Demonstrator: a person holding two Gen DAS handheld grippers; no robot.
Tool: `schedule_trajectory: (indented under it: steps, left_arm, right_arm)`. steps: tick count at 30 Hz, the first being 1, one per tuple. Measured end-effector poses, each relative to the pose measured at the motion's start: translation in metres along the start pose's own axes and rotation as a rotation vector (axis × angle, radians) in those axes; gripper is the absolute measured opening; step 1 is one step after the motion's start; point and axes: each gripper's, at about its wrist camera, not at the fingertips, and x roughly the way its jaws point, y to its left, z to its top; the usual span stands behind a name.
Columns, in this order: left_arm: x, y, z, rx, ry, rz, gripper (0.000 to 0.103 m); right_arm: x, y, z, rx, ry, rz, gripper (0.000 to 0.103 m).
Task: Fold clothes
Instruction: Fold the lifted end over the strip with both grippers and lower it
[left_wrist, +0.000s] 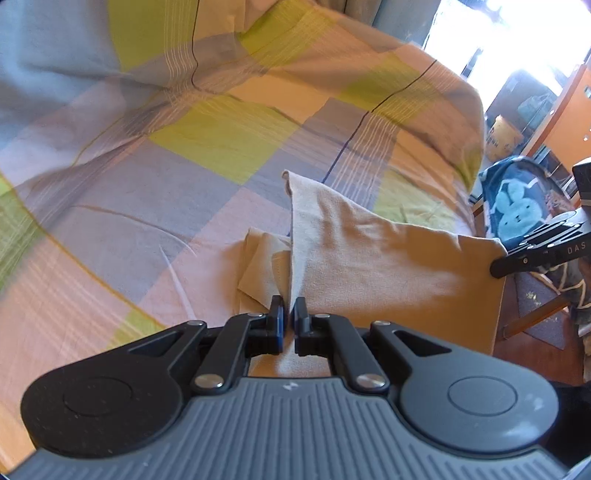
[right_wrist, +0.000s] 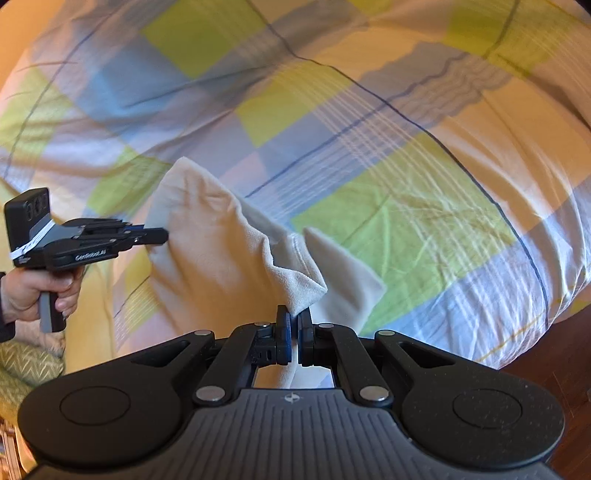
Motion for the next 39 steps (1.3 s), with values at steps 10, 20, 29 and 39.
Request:
schedule_trajectory:
  steps: [10, 20, 29, 39]
  left_arm:
    - [0.037, 0.008, -0.002, 0.008, 0.122, 0.027, 0.003]
    - [0.04, 0.012, 0.005, 0.007, 0.114, 0.026, 0.003]
    - [0.042, 0.02, 0.002, -0.052, 0.164, 0.003, 0.007]
    - [0.043, 0.034, 0.035, -0.099, 0.097, -0.034, 0.012]
  right_arm:
    - [0.021, -0.05, -0.001, 0.288, 0.002, 0.051, 0.021]
    - [0.016, -0.058, 0.006, 0.412, -0.085, 0.047, 0.005]
    - [0.011, -0.072, -0.005, 0.456, -0.055, -0.064, 0.016]
    - [0.029, -0.056, 0.024, 0.284, -0.03, -0.047, 0.033]
